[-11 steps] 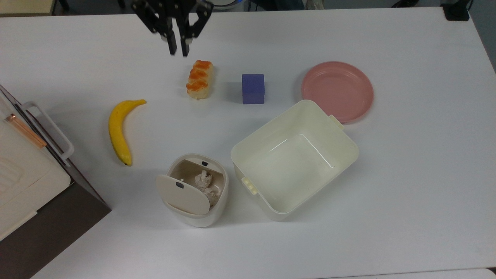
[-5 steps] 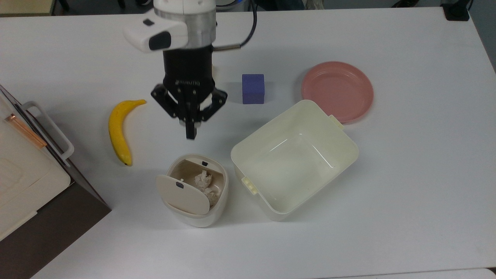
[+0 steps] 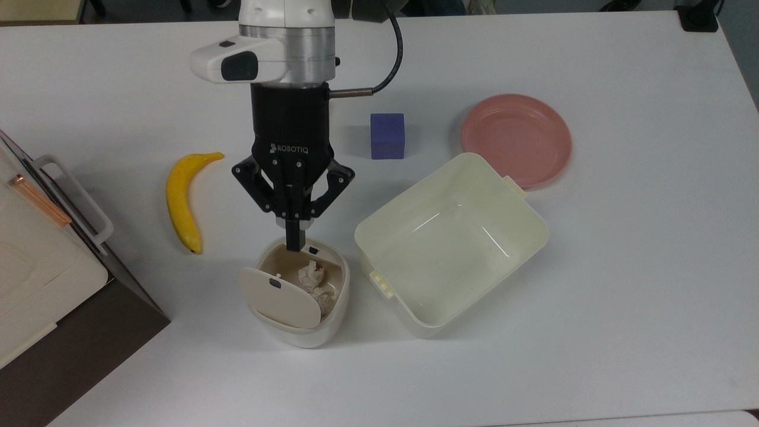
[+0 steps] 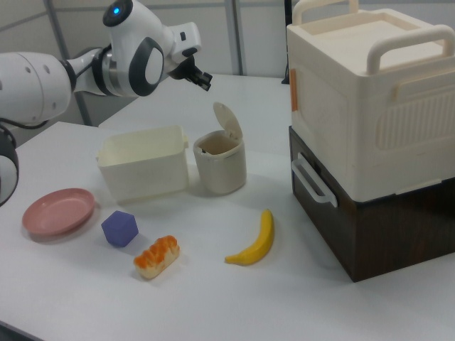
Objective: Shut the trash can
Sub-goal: 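Move the gripper over the cream trash can's raised flip lid, then lower the gripper and push the flip lid down toward the can rim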
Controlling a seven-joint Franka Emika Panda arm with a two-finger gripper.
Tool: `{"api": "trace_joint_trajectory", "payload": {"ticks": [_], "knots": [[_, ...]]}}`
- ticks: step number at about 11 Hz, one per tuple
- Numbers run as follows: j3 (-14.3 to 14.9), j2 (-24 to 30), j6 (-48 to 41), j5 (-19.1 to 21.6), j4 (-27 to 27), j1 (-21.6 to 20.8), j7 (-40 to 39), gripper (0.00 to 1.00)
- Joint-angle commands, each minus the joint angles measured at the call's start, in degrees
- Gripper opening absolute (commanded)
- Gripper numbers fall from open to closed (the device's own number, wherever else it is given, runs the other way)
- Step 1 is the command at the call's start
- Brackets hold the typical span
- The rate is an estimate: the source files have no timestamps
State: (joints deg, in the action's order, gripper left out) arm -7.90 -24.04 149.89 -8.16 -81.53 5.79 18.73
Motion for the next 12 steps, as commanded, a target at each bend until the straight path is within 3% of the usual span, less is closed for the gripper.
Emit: {"api": "trace_joint_trajectory", "payload": {"ticks": [1, 4, 12], "knots": [[1.1, -7.1, 7.4, -1.7, 7.1, -0.7, 2.0, 0.0], [1.3, -7.8, 9.2, -1.7, 7.9, -0.3, 2.1, 0.0], [2.1, -7.3, 9.2, -4.1, 1.6, -0.3, 2.2, 0.0]]}}
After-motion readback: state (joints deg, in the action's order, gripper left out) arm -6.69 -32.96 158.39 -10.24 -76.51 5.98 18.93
